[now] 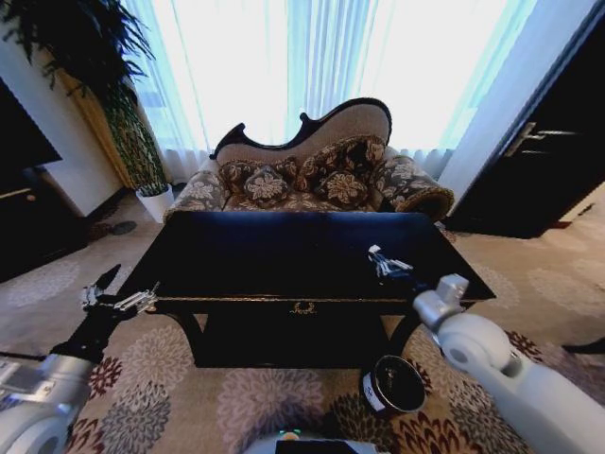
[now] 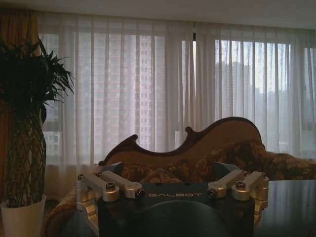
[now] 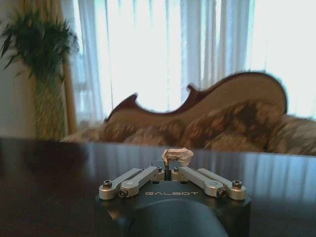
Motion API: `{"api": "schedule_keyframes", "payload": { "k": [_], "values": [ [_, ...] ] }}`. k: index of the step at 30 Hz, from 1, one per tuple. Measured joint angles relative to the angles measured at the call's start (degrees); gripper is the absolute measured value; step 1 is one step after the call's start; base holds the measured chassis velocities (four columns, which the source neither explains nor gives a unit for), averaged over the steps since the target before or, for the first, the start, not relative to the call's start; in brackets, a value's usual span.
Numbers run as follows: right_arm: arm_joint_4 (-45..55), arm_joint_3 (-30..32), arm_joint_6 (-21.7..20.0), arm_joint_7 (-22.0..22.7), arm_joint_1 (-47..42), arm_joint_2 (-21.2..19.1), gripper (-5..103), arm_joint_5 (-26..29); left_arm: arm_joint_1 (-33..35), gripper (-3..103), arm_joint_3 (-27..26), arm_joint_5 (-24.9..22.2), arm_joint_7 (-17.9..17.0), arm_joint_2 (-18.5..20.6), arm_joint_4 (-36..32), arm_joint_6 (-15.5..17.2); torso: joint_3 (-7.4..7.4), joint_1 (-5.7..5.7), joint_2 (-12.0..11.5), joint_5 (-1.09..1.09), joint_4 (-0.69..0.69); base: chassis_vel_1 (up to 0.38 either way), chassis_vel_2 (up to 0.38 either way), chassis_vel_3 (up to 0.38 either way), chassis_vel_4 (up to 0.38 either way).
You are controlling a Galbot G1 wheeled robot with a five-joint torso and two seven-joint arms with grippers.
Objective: Move to the front of the table and place the trash on the table into the trash bin.
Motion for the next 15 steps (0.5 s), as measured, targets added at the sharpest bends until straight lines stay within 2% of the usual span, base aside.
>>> {"api": "schedule_keyframes", "payload": {
  "k": [3, 4, 9, 10, 14, 15],
  "values": [
    [-0.14, 7.47, 5.37, -4.04, -7.44, 5.63, 1, -2.78, 0.0, 100, 0.0, 0.0, 0.0, 0.0, 0.0, 0.0, 0.0, 0.0, 0.0, 0.0, 0.0, 0.0, 0.0, 0.0, 0.0],
    [-0.14, 7.47, 5.37, -4.04, -7.44, 5.63, 1, -2.78, 0.0, 100, 0.0, 0.0, 0.0, 0.0, 0.0, 0.0, 0.0, 0.0, 0.0, 0.0, 0.0, 0.0, 0.0, 0.0, 0.0],
    [-2.05, 10.75, 12.88, -8.54, -14.55, 13.59, 1, -6.22, 0.0, 100, 0.0, 0.0, 0.0, 0.0, 0.0, 0.0, 0.0, 0.0, 0.0, 0.0, -0.01, 0.0, 0.0, 0.0, 0.0],
    [-2.05, 10.75, 12.88, -8.54, -14.55, 13.59, 1, -6.22, 0.0, 100, 0.0, 0.0, 0.0, 0.0, 0.0, 0.0, 0.0, 0.0, 0.0, 0.0, -0.01, 0.0, 0.0, 0.0, 0.0],
    [-2.79, 10.96, 14.67, -9.0, -16.16, 18.06, 1, -6.59, 0.0, 100, 0.0, 0.0, 0.0, 0.0, 0.0, 0.0, 0.0, 0.0, 0.0, -0.01, 0.0, 0.0, 0.0, 0.0, 0.0],
    [-3.81, 10.57, 16.89, -9.43, -16.93, 21.77, 1, -8.03, 0.0, 100, 0.0, 0.0, 0.0, 0.0, 0.0, 0.0, 0.0, 0.0, 0.0, -0.01, 0.0, 0.0, 0.0, 0.0, 0.0]
  ]
}}
